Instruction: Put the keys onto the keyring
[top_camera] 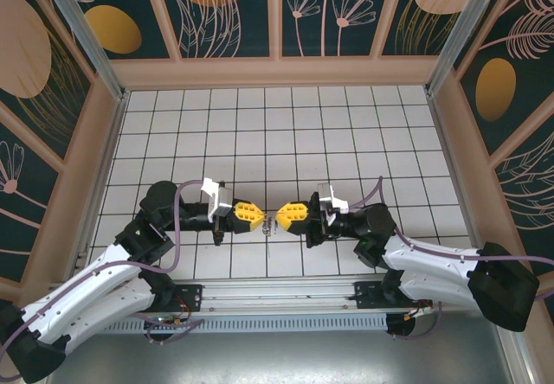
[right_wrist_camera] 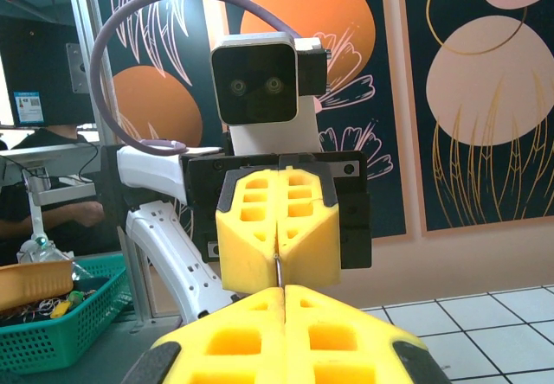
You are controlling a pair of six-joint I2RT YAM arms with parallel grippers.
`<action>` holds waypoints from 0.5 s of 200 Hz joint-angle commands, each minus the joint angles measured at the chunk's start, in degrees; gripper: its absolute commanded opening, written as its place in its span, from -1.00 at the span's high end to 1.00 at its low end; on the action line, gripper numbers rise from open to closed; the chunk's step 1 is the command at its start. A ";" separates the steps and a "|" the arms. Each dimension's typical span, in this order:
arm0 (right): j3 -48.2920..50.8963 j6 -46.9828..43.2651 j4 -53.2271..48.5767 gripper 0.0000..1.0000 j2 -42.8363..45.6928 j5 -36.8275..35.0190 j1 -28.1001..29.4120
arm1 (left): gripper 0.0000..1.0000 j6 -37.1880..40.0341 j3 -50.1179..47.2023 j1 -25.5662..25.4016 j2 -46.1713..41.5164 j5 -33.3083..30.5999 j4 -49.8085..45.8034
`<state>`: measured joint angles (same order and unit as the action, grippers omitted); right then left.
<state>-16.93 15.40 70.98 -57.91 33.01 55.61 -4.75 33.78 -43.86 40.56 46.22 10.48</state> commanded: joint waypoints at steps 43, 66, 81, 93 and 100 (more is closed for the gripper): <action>-0.38 -0.21 0.91 1.00 1.97 -0.01 0.55 | 1.00 0.01 0.83 -0.33 0.20 0.21 2.36; -0.45 0.02 1.47 1.00 1.31 0.08 0.57 | 1.00 0.01 0.86 -0.30 0.32 0.42 2.44; -0.78 0.19 1.62 1.00 0.81 0.20 0.57 | 1.00 -0.14 0.76 -0.35 0.11 0.41 2.55; -0.91 0.38 1.91 1.00 0.47 0.45 0.55 | 1.00 -0.10 0.67 -0.35 -0.03 0.27 2.64; -0.98 0.42 2.09 1.00 0.27 0.59 0.55 | 1.00 -0.10 0.67 -0.35 0.05 0.27 2.70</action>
<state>-16.93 15.40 70.54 -57.08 33.01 55.61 -4.75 33.78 -43.90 41.04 46.06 10.48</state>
